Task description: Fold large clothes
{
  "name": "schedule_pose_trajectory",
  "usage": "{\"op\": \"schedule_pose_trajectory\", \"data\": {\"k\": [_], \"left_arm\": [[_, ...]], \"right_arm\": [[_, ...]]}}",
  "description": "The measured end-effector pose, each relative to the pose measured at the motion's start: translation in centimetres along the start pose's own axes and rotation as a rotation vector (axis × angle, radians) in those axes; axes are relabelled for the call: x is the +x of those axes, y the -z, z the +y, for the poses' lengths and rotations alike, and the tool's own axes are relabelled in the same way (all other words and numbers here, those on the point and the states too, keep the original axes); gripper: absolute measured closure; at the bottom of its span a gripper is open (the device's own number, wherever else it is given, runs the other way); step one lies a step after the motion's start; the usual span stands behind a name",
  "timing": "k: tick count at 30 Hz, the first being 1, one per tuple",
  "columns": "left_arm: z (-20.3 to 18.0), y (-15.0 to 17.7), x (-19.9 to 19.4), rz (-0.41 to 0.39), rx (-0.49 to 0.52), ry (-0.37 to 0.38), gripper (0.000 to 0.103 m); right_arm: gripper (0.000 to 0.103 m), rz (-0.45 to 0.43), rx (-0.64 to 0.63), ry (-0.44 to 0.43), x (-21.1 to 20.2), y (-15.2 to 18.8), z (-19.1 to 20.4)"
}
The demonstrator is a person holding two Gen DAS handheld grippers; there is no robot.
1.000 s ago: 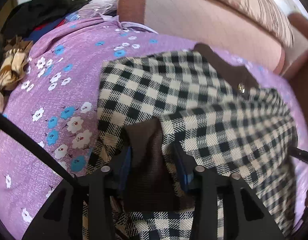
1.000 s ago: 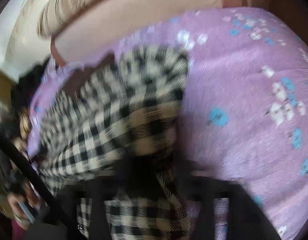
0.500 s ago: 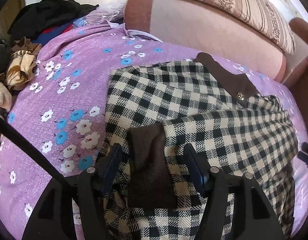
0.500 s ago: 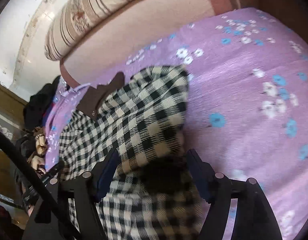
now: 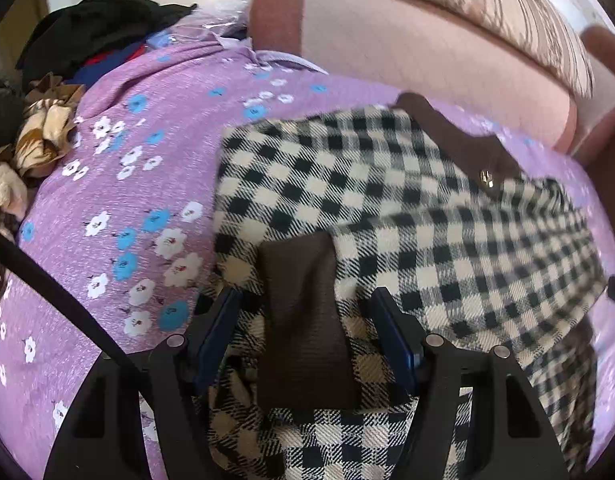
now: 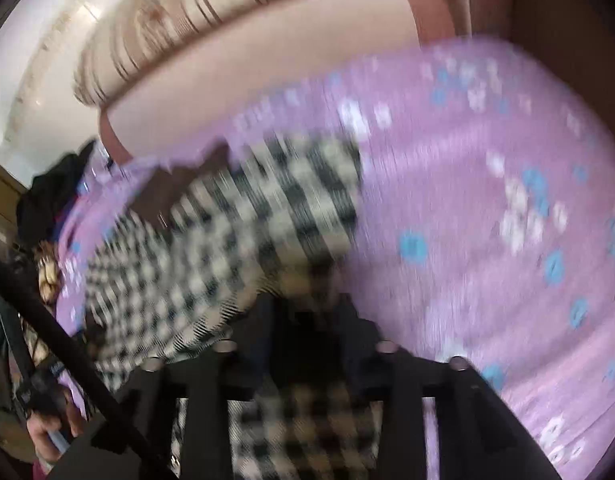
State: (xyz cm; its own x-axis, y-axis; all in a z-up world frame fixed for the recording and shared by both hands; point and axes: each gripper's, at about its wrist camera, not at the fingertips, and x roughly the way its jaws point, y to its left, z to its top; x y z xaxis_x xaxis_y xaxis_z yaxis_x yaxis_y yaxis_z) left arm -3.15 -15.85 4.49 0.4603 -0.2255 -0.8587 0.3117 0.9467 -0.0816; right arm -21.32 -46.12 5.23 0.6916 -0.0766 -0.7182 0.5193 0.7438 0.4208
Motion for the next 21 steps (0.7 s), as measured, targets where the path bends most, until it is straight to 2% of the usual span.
{"op": "schedule_pose_trajectory", "data": {"k": [2,4,6,8,10,12,14,16,19,21], "left_arm": [[0.3,-0.1,0.2,0.004,-0.019,0.001,0.035],[0.3,0.1,0.8,0.026,-0.015,-0.011,0.034],[0.3,0.2,1.4,0.031,-0.006,-0.017,0.032],[-0.2,0.3,1.8,0.025,0.014,-0.033,0.028],[-0.7,0.5,2.2,0.017,0.038,-0.053,0.024],[-0.9,0.6,2.2,0.007,0.055,-0.060,0.022],[-0.9,0.7,2.2,0.008,0.054,-0.056,0.020],[-0.4,0.6,2.3,0.017,0.032,-0.045,0.019],[-0.3,0.5,2.3,0.018,0.033,-0.052,0.019],[-0.5,0.7,2.3,0.011,0.040,-0.064,0.019]], "right_arm": [[0.051,-0.032,-0.078,-0.011,0.8,-1.5,2.4],[0.051,-0.001,-0.104,0.022,2.4,-2.6,3.9],[0.051,-0.001,-0.114,0.018,3.4,-3.2,4.3],[0.051,0.052,-0.194,0.093,5.6,-3.5,4.4],[0.051,0.072,-0.215,0.187,8.3,-3.4,3.3],[0.052,0.016,-0.182,0.223,9.2,-3.9,1.7],[0.052,-0.029,-0.135,0.223,8.8,-4.2,0.8],[0.052,0.009,-0.111,0.201,7.8,-4.1,0.6],[0.051,0.010,-0.185,0.135,3.7,-2.3,1.3],[0.049,0.010,-0.261,0.172,2.1,-0.6,1.8]]}}
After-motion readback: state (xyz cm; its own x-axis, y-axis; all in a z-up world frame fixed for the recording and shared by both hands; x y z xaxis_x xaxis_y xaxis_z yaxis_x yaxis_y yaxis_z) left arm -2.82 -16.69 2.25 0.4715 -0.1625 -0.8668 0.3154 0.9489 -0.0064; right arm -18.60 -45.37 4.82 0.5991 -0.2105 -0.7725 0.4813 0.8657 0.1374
